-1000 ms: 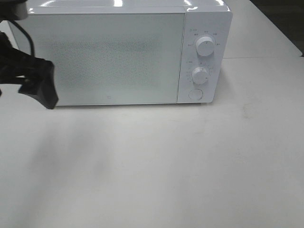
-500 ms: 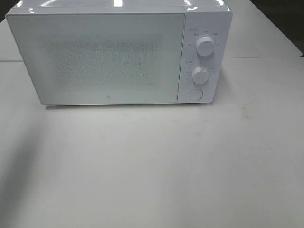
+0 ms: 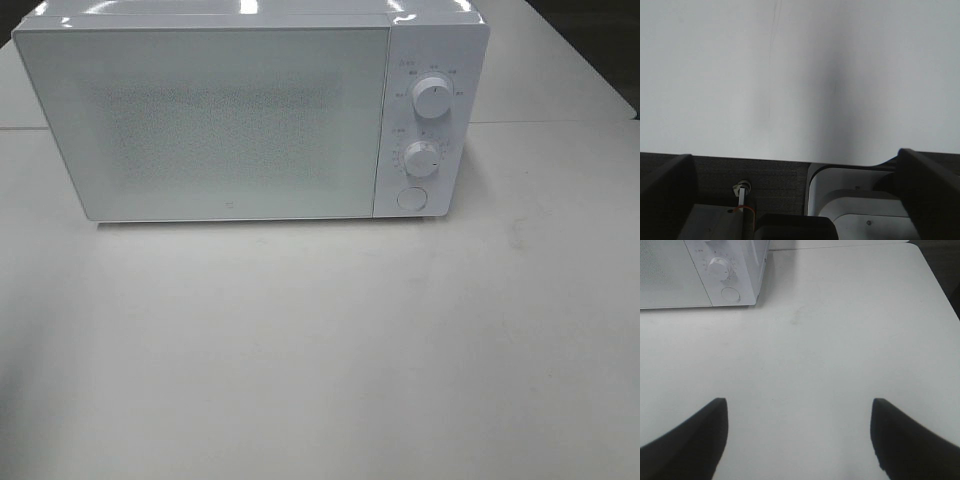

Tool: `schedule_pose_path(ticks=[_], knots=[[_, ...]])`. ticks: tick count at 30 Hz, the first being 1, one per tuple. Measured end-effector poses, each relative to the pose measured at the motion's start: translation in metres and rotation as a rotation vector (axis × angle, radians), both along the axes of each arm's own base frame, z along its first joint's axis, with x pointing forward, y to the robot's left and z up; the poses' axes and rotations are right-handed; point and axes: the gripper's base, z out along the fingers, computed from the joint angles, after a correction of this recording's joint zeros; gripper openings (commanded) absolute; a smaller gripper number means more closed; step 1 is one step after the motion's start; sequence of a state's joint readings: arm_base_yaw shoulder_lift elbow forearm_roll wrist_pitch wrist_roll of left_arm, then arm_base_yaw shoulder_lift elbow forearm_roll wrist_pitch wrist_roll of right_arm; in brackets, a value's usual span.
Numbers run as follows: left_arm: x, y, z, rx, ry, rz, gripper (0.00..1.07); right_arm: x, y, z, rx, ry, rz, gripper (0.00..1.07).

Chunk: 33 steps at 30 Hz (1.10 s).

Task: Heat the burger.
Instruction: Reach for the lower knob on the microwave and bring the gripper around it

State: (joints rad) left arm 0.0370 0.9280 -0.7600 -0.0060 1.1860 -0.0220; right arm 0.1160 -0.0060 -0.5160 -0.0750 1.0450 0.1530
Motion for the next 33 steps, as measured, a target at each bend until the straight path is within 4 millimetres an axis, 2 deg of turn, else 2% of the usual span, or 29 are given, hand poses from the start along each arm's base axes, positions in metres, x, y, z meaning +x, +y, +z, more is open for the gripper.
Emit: schedule_pose_path(ticks=[1, 4, 6, 10, 12, 15, 17, 23, 25, 28, 33], knots=[[-0.011, 0.0, -0.005, 0.0, -0.012, 0.0, 1.0, 0.0, 0.0, 0.0, 0.0, 0.0, 0.0, 0.75], [-0.015, -0.001, -0.008, 0.001, -0.022, -0.001, 1.0, 0.0, 0.0, 0.0, 0.0, 0.0, 0.0, 0.75], [-0.032, -0.001, -0.014, 0.004, -0.068, -0.003, 1.0, 0.0, 0.0, 0.0, 0.0, 0.0, 0.0, 0.75], [-0.047, -0.002, -0.017, 0.005, -0.127, -0.002, 1.0, 0.0, 0.0, 0.0, 0.0, 0.0, 0.0, 0.75], [-0.067, -0.003, -0.018, 0.009, -0.232, -0.002, 1.0, 0.0, 0.0, 0.0, 0.0, 0.0, 0.0, 0.75], [-0.072, -0.003, -0.017, 0.01, -0.267, -0.002, 1.0, 0.0, 0.0, 0.0, 0.0, 0.0, 0.0, 0.75], [-0.088, -0.003, -0.015, 0.016, -0.418, -0.002, 1.0, 0.0, 0.0, 0.0, 0.0, 0.0, 0.0, 0.75], [-0.104, -0.004, -0.013, 0.023, -0.535, -0.013, 1.0, 0.0, 0.0, 0.0, 0.0, 0.0, 0.0, 0.75], [-0.118, -0.005, -0.01, 0.029, -0.631, -0.018, 1.0, 0.0, 0.0, 0.0, 0.0, 0.0, 0.0, 0.75], [-0.127, -0.005, -0.009, 0.031, -0.696, -0.018, 1.0, 0.0, 0.0, 0.0, 0.0, 0.0, 0.0, 0.75], [-0.139, -0.006, -0.008, 0.035, -0.773, -0.018, 1.0, 0.0, 0.0, 0.0, 0.0, 0.0, 0.0, 0.75]])
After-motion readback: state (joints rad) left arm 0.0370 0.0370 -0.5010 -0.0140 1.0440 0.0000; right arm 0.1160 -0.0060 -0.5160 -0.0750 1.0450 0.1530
